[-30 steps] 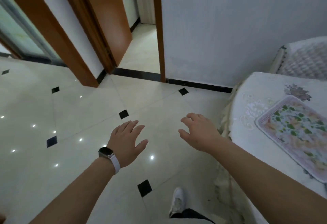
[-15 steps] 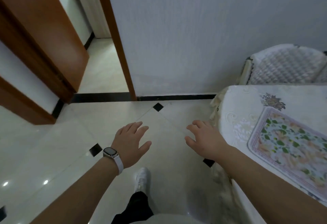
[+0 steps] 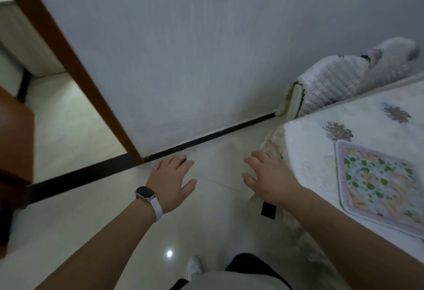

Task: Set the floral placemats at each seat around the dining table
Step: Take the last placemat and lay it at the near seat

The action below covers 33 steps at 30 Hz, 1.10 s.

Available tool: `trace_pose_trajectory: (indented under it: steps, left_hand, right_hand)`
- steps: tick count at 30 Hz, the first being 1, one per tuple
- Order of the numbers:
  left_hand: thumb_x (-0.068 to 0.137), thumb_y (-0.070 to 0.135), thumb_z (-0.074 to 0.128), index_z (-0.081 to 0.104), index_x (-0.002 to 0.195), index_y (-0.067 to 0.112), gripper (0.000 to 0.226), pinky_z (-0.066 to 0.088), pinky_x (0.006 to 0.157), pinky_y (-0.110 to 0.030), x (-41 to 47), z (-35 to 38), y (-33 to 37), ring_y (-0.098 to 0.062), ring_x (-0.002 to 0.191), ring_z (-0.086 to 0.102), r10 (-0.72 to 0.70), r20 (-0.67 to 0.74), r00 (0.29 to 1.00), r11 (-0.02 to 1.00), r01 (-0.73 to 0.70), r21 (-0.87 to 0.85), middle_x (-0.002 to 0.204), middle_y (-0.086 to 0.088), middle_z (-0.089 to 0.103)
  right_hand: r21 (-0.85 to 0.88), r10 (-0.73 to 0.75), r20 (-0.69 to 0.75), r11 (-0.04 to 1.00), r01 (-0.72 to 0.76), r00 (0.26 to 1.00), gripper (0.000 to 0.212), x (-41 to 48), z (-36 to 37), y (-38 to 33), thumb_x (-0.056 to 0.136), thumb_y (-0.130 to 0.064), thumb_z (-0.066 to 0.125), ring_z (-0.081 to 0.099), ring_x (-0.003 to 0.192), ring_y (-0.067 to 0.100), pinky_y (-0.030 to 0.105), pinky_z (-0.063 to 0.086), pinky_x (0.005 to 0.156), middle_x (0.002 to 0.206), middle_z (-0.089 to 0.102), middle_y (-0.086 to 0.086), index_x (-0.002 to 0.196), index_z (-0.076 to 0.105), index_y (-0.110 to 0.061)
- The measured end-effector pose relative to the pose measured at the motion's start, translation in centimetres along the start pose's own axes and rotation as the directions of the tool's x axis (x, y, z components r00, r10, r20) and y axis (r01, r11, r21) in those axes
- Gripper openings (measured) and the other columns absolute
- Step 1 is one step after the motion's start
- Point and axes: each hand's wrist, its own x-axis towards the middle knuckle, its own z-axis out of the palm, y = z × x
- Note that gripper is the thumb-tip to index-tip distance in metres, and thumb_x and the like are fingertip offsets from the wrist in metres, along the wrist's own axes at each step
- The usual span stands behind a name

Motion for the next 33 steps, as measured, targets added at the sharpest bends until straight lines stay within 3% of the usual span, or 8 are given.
trace_pose_trajectory:
  steps: [7,14,21,28,33]
  left_hand:
    - [0.083,0.056,0.040,0.057,0.126,0.025,0.056,0.040,0.099,-0.047,10.5,-0.7,0.6,-0.027,0.122,0.051,0.206,-0.006,0.979,0.978,-0.206,-0.027,0.135,-0.003,0.056]
    - [0.082,0.054,0.043,0.057,0.125,0.024,0.055,0.042,0.098,-0.046,21.2,0.1,5.2,-0.026,0.122,0.052,0.365,0.017,0.931,0.931,-0.365,-0.013,0.133,-0.003,0.057]
    - [0.081,0.052,0.050,0.059,0.122,0.025,0.050,0.047,0.095,-0.045,31.4,1.4,11.2,-0.025,0.114,0.058,0.499,0.125,0.857,0.863,-0.505,0.019,0.125,-0.001,0.062]
    - [0.080,0.052,0.047,0.061,0.119,0.021,0.052,0.047,0.090,-0.043,39.8,1.9,20.9,-0.026,0.109,0.059,0.673,0.144,0.726,0.729,-0.683,0.039,0.123,-0.002,0.062]
    - [0.082,0.053,0.044,0.060,0.122,0.022,0.053,0.045,0.093,-0.042,42.7,3.6,27.5,-0.027,0.113,0.057,0.798,0.181,0.574,0.588,-0.808,-0.032,0.124,-0.001,0.061]
  right_hand:
    - [0.071,0.229,-0.140,0.973,-0.221,0.963,0.048,2.7,-2.7,4.2,0.093,-0.045,0.045,0.051,0.121,0.026,0.040,0.042,0.097,0.135,0.056,0.003,0.132,0.057,-0.021]
    - [0.147,0.384,-0.170,0.921,-0.362,0.908,0.043,6.1,-2.0,11.5,0.090,-0.045,0.046,0.057,0.108,0.029,0.041,0.047,0.085,0.120,0.061,0.004,0.121,0.063,-0.019]
    - [0.314,0.543,-0.154,0.819,-0.480,0.826,0.046,10.0,-2.2,19.7,0.094,-0.047,0.043,0.053,0.116,0.026,0.039,0.044,0.091,0.133,0.055,0.001,0.130,0.058,-0.023]
    - [0.388,0.671,-0.161,0.717,-0.579,0.724,0.044,9.7,-3.0,27.2,0.097,-0.045,0.044,0.049,0.120,0.027,0.040,0.042,0.094,0.136,0.052,0.002,0.132,0.055,-0.021]
    - [0.423,0.787,-0.117,0.591,-0.687,0.606,0.047,6.4,-2.3,30.1,0.097,-0.047,0.042,0.049,0.122,0.026,0.038,0.043,0.096,0.139,0.050,0.002,0.134,0.053,-0.021]
